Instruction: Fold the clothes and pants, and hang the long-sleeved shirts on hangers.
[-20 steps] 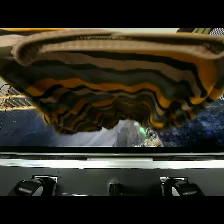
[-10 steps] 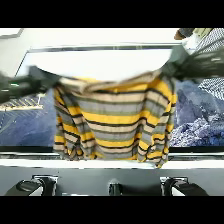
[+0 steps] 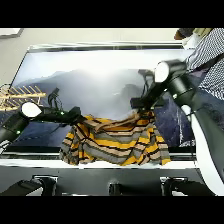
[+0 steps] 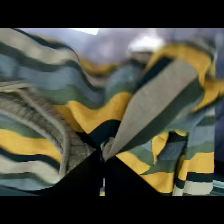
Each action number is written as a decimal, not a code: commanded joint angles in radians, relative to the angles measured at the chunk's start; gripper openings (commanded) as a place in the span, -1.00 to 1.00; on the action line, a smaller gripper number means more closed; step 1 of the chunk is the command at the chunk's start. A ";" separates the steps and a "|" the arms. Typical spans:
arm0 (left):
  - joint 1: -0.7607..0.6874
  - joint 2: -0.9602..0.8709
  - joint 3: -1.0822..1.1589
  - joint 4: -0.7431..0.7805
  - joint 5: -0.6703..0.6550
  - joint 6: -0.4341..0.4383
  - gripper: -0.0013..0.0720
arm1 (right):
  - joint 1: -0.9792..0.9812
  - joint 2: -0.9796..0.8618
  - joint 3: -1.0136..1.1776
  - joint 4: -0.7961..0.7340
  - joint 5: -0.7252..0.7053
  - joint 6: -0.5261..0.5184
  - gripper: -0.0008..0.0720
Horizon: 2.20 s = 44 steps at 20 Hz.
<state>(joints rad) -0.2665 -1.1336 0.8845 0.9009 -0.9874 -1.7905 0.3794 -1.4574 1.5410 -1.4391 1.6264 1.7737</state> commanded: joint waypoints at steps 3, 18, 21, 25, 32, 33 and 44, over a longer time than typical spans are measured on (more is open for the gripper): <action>-0.006 -0.059 -0.047 -0.003 -0.002 0.022 -0.91 | 0.030 -0.011 -0.259 0.044 -0.126 0.022 -0.90; 0.095 -0.092 0.193 0.194 -0.022 0.055 0.80 | 0.138 0.349 -0.301 -0.259 -0.172 0.151 0.53; 0.092 -0.093 0.191 0.204 -0.026 0.052 0.80 | 0.319 0.358 -0.420 -0.391 -0.217 0.327 0.53; 0.092 -0.093 0.191 0.204 -0.026 0.052 0.80 | 0.452 0.354 -0.531 -0.468 -0.364 0.525 0.34; 0.092 -0.093 0.191 0.204 -0.027 0.051 0.80 | 0.474 0.281 -0.611 -0.483 -0.446 0.580 0.40; 0.092 -0.093 0.191 0.203 -0.027 0.051 0.80 | 0.473 0.269 -0.611 -0.485 -0.465 0.580 0.40; 0.093 -0.093 0.191 0.212 -0.045 0.037 0.80 | 0.472 0.168 -0.619 -0.640 -0.446 0.714 0.27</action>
<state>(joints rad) -0.1749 -1.2259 1.0748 1.1095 -1.0306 -1.7531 0.8501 -1.2781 0.9260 -2.0140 1.1526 2.4203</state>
